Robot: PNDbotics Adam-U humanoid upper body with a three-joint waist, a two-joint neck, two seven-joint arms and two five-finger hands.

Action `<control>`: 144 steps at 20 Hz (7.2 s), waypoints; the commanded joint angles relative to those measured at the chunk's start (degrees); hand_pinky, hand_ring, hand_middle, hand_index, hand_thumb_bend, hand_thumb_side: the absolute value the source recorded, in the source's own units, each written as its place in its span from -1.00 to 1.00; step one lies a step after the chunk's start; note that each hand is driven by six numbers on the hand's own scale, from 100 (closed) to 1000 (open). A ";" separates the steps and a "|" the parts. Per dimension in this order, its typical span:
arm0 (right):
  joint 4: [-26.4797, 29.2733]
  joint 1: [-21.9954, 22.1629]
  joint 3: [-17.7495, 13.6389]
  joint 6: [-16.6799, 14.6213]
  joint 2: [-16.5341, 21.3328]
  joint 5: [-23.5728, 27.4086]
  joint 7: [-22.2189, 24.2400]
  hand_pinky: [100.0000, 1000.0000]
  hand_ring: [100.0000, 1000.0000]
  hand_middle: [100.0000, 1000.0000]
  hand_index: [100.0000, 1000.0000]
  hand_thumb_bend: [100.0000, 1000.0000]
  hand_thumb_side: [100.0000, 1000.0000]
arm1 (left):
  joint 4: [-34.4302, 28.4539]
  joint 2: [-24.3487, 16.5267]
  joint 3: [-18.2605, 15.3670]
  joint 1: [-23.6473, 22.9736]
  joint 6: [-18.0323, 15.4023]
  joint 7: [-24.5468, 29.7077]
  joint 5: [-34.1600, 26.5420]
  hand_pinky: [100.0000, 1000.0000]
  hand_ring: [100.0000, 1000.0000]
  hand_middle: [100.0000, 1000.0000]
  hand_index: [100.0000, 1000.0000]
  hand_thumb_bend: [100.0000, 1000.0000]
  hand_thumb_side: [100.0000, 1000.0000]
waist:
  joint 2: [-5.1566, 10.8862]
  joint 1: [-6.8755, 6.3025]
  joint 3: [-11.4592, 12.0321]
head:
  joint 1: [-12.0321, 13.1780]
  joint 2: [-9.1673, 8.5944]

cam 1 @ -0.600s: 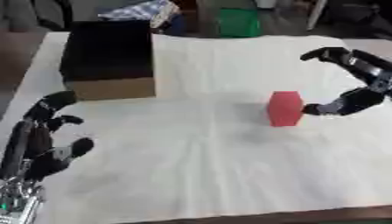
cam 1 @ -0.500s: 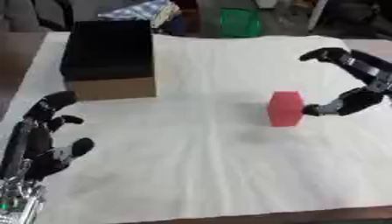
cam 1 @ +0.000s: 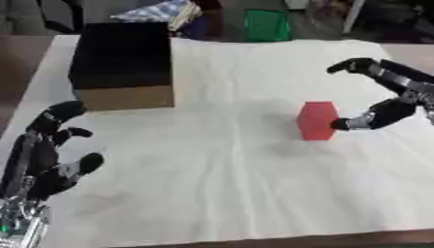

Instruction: Pick up objects on the table and place them in the box.

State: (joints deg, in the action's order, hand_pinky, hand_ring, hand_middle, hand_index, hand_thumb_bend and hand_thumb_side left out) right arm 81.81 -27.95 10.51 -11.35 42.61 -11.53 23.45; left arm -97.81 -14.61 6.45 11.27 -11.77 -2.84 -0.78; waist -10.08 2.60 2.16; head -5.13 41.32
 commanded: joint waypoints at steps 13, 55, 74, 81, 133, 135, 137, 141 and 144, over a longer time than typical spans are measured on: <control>-7.63 -3.89 0.90 -1.42 -1.91 -4.33 1.41 1.00 0.95 0.67 0.77 0.14 -0.51 | -1.02 -0.81 0.01 0.79 -0.01 0.51 -0.35 0.11 0.63 0.46 0.41 1.00 -0.21 | 0.73 -0.45 0.15 | -0.26 0.37; -13.39 -6.08 0.59 -1.68 -4.36 -10.01 -2.33 1.00 0.75 0.16 0.24 -0.30 -0.78 | -0.77 -0.66 0.03 0.57 -0.20 0.79 -0.49 0.11 0.63 0.46 0.41 1.00 -0.24 | 0.96 0.07 0.48 | -0.43 0.68; -10.60 -18.40 1.16 -0.51 -4.84 -9.04 -1.76 1.00 0.73 0.17 0.24 -0.36 -0.94 | -0.94 -0.86 0.82 0.97 -0.19 1.58 -0.65 0.11 0.63 0.46 0.41 1.00 -0.24 | 1.85 0.78 3.65 | -1.20 -0.07; -13.90 -24.65 0.33 -0.43 -7.53 -10.34 -3.24 1.00 0.72 0.17 0.25 -0.28 -1.00 | -0.99 -0.67 2.31 2.41 -0.10 3.05 -1.12 0.11 0.63 0.45 0.41 1.00 -0.25 | 2.07 1.70 8.04 | -2.76 -1.18; -34.73 -33.75 -2.69 -2.20 -25.62 -27.09 -29.67 0.97 0.95 0.84 0.81 -0.05 -0.83 | -1.26 1.27 7.37 7.88 0.25 8.95 -3.38 0.11 0.63 0.45 0.41 1.00 -0.23 | -0.92 2.68 18.01 | -10.88 -3.92; -32.12 -33.25 -2.16 -2.19 -24.66 -23.67 -29.18 0.94 0.94 0.82 0.79 -0.08 -0.87 | -1.21 1.21 7.17 7.63 0.27 8.77 -3.27 0.11 0.63 0.45 0.41 1.00 -0.24 | -0.83 2.53 17.23 | -10.59 -3.81; -28.94 -32.61 -1.43 -1.92 -23.52 -19.67 -28.29 0.87 0.91 0.77 0.78 -0.16 -0.89 | -1.11 1.10 6.86 7.23 0.31 8.46 -3.09 0.11 0.63 0.45 0.41 1.00 -0.25 | -0.65 2.33 16.23 | -10.27 -3.58; -20.26 -30.46 -0.08 -0.94 -20.10 -10.66 -26.07 0.67 0.87 0.74 0.77 -0.26 -0.92 | -0.99 0.87 5.84 6.43 0.28 7.40 -2.71 0.11 0.63 0.45 0.41 1.00 -0.26 | -0.39 1.94 13.60 | -9.12 -3.24; -10.82 -27.32 0.56 0.88 -16.17 -2.42 -24.99 0.56 0.82 0.72 0.77 -0.30 -0.90 | -0.99 0.71 5.07 5.96 0.23 6.48 -2.41 0.10 0.63 0.45 0.41 1.00 -0.28 | -0.30 1.62 11.60 | -7.86 -3.04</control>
State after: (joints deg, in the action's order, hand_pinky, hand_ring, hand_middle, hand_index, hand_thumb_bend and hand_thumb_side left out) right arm 66.58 -54.34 11.03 -11.07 23.44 -17.24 -1.96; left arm -98.13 -13.11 12.22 16.91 -11.46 4.16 -3.53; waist -11.51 4.53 13.51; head -13.52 38.01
